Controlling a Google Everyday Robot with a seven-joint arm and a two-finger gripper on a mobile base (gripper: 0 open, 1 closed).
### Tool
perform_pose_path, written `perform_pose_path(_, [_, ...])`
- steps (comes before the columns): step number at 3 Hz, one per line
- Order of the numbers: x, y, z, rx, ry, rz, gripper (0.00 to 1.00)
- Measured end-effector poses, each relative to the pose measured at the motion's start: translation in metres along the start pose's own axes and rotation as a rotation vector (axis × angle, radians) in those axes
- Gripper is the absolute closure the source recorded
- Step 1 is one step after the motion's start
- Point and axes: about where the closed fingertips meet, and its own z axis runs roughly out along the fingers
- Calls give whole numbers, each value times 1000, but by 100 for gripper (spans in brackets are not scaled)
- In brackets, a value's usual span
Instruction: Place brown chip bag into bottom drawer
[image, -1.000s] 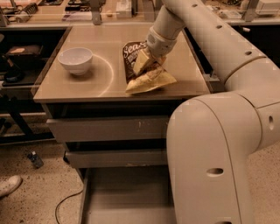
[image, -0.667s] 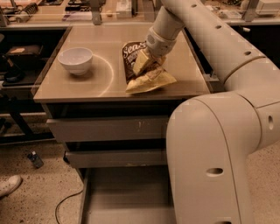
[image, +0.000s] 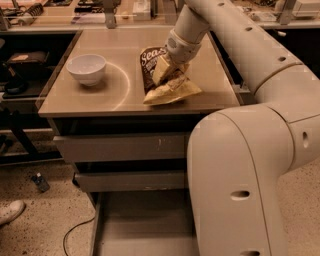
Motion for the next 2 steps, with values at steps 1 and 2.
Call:
perform_pose_path(1, [2,12,-23,67,-29,62,100])
perform_pose_path(2, [32,39,-65,162,-48,182,100])
